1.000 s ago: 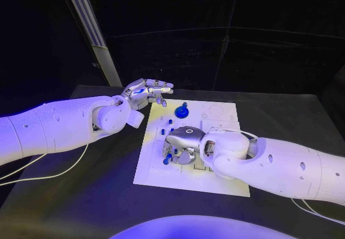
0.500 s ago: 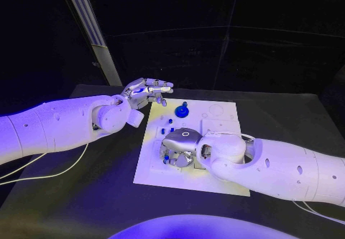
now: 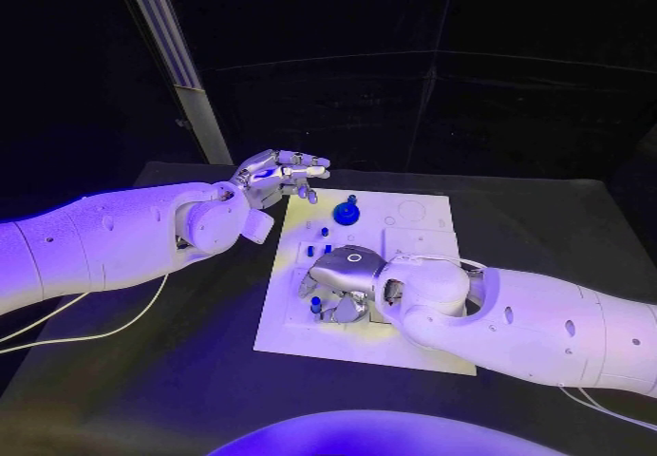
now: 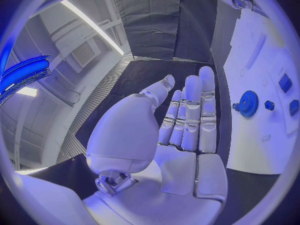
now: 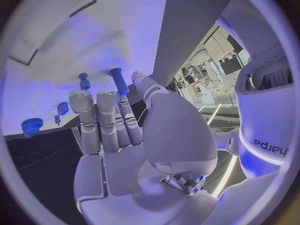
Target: Assemble the parts on the task board
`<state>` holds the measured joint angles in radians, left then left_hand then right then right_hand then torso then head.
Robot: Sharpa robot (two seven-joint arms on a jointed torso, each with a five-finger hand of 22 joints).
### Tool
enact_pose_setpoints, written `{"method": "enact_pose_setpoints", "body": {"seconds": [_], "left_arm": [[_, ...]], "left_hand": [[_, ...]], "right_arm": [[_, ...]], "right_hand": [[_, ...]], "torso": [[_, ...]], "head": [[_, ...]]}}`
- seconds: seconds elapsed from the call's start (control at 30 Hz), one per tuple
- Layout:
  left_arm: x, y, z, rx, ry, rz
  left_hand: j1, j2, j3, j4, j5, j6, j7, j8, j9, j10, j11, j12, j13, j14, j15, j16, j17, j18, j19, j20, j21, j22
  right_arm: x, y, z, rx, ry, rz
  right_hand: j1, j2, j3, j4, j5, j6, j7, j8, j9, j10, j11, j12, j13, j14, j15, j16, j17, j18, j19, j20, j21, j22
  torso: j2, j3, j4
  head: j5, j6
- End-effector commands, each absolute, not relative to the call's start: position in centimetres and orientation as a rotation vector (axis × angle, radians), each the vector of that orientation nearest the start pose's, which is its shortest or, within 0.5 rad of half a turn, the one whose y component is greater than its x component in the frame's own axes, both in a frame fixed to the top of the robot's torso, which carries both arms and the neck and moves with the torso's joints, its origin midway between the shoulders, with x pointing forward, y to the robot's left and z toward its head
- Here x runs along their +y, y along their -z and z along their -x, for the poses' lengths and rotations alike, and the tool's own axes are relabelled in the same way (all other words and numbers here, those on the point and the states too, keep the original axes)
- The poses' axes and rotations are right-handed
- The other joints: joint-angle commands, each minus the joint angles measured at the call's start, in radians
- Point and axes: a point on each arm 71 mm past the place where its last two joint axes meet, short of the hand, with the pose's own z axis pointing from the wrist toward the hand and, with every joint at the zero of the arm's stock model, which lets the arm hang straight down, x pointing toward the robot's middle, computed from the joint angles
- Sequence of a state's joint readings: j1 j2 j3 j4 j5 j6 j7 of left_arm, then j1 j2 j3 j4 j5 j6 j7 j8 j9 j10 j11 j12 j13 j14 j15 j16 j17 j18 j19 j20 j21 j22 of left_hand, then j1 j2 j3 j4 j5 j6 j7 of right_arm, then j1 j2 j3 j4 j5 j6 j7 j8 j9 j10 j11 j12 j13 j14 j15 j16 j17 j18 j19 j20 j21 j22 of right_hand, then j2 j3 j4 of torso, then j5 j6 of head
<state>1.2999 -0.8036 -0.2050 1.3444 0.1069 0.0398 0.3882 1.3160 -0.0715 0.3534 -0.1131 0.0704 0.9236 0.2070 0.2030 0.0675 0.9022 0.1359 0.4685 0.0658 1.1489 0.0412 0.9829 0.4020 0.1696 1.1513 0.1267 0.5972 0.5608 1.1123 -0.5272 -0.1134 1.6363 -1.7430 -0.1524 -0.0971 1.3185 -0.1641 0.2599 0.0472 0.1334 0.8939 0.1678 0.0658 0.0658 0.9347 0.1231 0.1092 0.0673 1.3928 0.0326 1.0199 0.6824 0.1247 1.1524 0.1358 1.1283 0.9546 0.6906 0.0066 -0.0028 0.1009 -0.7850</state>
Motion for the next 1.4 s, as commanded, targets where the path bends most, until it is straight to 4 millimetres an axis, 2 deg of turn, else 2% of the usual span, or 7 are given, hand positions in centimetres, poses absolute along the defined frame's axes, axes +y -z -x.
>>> {"method": "enact_pose_setpoints", "body": {"seconds": [0.03, 0.3, 0.47, 0.7, 1.0, 1.17, 1.4], "left_arm": [[23.1, 19.4, -51.1, 1.580, 1.717, 1.126], [23.3, 19.4, -51.1, 1.580, 1.714, 1.129], [23.5, 19.4, -51.0, 1.580, 1.711, 1.125], [24.0, 19.4, -51.0, 1.565, 1.697, 1.126], [24.0, 19.5, -50.7, 1.556, 1.696, 1.115], [24.1, 19.7, -50.6, 1.560, 1.693, 1.114], [24.1, 19.9, -50.6, 1.566, 1.691, 1.115]], "left_hand": [[0.000, 0.012, -0.004, -0.003, 0.003, -0.009, 0.001, 0.006, 0.001, -0.006, -0.003, 0.006, 0.001, -0.007, -0.001, 0.005, -0.001, 0.013, 0.000, 0.009, -0.004, -0.001], [0.001, 0.013, -0.004, -0.004, 0.004, -0.010, 0.001, 0.007, 0.001, -0.007, -0.002, 0.006, 0.001, -0.008, -0.001, 0.006, -0.002, 0.013, 0.000, 0.009, -0.004, -0.002], [0.001, 0.013, -0.004, -0.004, 0.004, -0.010, 0.001, 0.007, 0.001, -0.007, -0.002, 0.006, 0.001, -0.008, -0.001, 0.006, -0.002, 0.013, 0.000, 0.009, -0.004, -0.002], [0.002, 0.013, -0.004, -0.004, 0.004, -0.011, 0.001, 0.007, 0.001, -0.008, -0.002, 0.006, 0.001, -0.008, -0.001, 0.006, -0.002, 0.013, 0.000, 0.009, -0.004, -0.002], [0.005, 0.015, -0.003, -0.006, 0.004, -0.011, 0.001, 0.009, 0.001, -0.008, -0.003, 0.008, 0.002, -0.009, -0.001, 0.006, -0.003, 0.013, 0.000, 0.009, -0.005, -0.002], [0.005, 0.016, -0.003, -0.006, 0.004, -0.010, 0.001, 0.010, 0.001, -0.007, -0.003, 0.008, 0.002, -0.009, -0.001, 0.007, -0.003, 0.013, 0.000, 0.009, -0.004, -0.002], [0.006, 0.016, -0.002, -0.006, 0.004, -0.011, 0.000, 0.011, 0.001, -0.007, -0.003, 0.008, 0.002, -0.009, -0.001, 0.007, -0.004, 0.013, 0.000, 0.009, -0.004, -0.002]], "right_arm": [[-1.6, 21.9, -39.0, 1.584, -0.960, 0.636], [-4.7, 20.7, -39.4, 1.493, -1.021, 0.431], [-9.0, 20.3, -39.8, 1.597, -1.053, 0.212], [-14.9, 20.1, -39.6, 1.830, -0.960, 0.025], [-21.3, 20.5, -39.3, 1.946, -0.698, -0.151], [-22.9, 21.3, -39.3, 2.008, -0.531, -0.233], [-22.8, 22.2, -39.1, 2.054, -0.423, -0.227]], "right_hand": [[0.002, 0.018, -0.157, 0.048, 0.038, -0.029, 0.000, 0.005, 0.004, -0.037, 0.005, 0.036, 0.005, -0.009, 0.002, -0.029, -0.038, 0.027, -0.012, 0.000, -0.040, -0.042], [0.087, 0.062, -0.275, 0.126, 0.066, -0.004, 0.013, 0.021, 0.010, -0.021, -0.005, 0.140, 0.011, 0.024, -0.006, -0.017, -0.022, 0.016, 0.033, -0.004, -0.027, -0.023], [0.102, 0.094, -0.274, 0.123, 0.076, 0.058, 0.014, 0.046, 0.018, 0.088, -0.015, 0.207, 0.023, 0.044, -0.014, 0.018, 0.026, 0.003, 0.078, -0.009, 0.024, 0.042], [0.038, 0.092, -0.348, 0.169, 0.010, 0.083, -0.022, 0.060, 0.017, 0.299, -0.062, 0.350, 0.106, 0.069, -0.050, 0.080, 0.110, -0.014, 0.138, -0.040, 0.094, 0.130], [0.001, 0.138, -0.440, 0.240, 0.082, 0.091, -0.058, 0.172, 0.042, 0.436, -0.094, 1.027, 0.885, 0.118, -0.076, 0.334, 0.475, -0.064, 0.266, -0.074, 0.277, 0.369], [-0.028, 0.166, -0.472, 0.240, 0.174, 0.067, -0.056, 0.227, 0.056, 0.444, -0.095, 1.129, 1.030, 0.119, -0.078, 0.363, 0.520, -0.072, 0.280, -0.070, 0.301, 0.403], [-0.060, 0.168, -0.505, 0.243, 0.176, 0.034, -0.053, 0.261, 0.063, 0.459, -0.091, 1.177, 1.111, 0.127, -0.073, 0.400, 0.585, -0.079, 0.298, -0.066, 0.324, 0.437]], "torso": [[0.000, 0.0000, -0.0005], [-0.001, 0.0011, -0.0023], [-0.003, -0.0014, -0.0037], [-0.010, 0.0021, -0.0185], [-0.021, 0.0005, -0.0411], [-0.024, 0.0026, -0.0501], [-0.025, 0.0026, -0.0497]], "head": [[-0.001, 0.001], [-0.010, 0.007], [-0.053, 0.021], [-0.080, 0.034], [-0.116, 0.040], [-0.118, 0.038], [-0.123, 0.038]]}}
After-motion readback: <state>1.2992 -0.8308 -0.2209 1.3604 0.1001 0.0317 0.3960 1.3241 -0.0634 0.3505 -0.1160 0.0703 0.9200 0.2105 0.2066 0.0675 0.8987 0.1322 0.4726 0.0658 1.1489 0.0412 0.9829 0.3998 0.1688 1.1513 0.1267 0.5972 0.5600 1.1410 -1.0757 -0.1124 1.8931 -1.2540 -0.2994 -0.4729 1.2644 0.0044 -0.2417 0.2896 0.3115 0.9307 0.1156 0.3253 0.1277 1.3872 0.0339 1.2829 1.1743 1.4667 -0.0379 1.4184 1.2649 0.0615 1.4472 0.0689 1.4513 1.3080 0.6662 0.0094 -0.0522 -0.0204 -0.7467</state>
